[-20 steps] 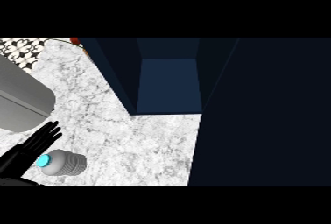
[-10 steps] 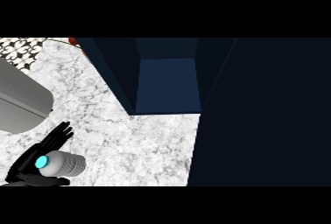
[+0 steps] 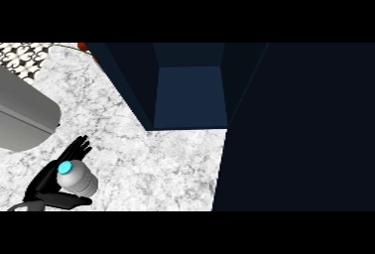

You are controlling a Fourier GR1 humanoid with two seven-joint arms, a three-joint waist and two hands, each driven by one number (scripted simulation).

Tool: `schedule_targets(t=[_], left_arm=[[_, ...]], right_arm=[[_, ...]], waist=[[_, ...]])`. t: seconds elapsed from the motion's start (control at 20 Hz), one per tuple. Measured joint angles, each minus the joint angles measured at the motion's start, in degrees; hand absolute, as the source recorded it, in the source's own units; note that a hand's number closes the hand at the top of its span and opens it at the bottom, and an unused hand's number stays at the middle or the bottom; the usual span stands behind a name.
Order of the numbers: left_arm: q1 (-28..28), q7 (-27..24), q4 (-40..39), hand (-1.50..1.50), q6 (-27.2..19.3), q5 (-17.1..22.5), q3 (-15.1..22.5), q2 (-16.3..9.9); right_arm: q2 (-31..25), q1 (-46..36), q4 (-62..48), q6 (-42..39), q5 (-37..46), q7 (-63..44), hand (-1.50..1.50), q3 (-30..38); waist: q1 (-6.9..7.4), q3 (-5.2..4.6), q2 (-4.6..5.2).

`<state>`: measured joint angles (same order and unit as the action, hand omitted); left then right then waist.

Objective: Pick up the bottled water, place it into the cabinet and close the cabinet

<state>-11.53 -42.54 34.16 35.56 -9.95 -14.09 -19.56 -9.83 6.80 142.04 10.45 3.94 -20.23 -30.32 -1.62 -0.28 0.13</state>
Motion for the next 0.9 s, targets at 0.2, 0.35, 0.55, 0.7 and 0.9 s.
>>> schedule_targets(t=[0.2, 0.35, 0.55, 0.7, 0.9], left_arm=[[-2.2, -1.5, -2.6, 1.50, -0.5, 0.9, 0.8, 0.4], [-3.5, -1.6, -3.7, 1.50, 0.2, 1.4, 2.1, 0.8], [-2.9, -3.8, -2.5, 1.50, -0.6, 0.3, 5.4, 1.5], [-2.2, -7.6, 0.6, 1.50, -4.6, -1.7, 8.1, 2.1], [-2.9, -8.2, 2.0, 1.50, -14.9, -0.8, 6.3, 7.1]], right_arm=[[-0.8, 0.3, -0.1, 0.3, -0.1, 0.5, -1.50, 0.1], [-1.2, 0.1, -0.1, 0.5, -0.2, 0.6, -1.50, -0.2], [-1.5, -0.7, -0.5, 0.8, -0.4, 0.8, -1.50, 0.8], [-1.8, -0.5, -0.3, 1.2, -0.5, 0.7, -1.50, 0.9], [-3.0, 0.5, 0.0, 1.0, -0.8, 0.9, -1.50, 1.5]], waist=[[-0.10, 0.13, -0.04], [-0.08, 0.19, -0.10], [0.38, 0.23, -0.13], [0.57, 0.24, -0.24], [0.76, 0.45, -0.37]])
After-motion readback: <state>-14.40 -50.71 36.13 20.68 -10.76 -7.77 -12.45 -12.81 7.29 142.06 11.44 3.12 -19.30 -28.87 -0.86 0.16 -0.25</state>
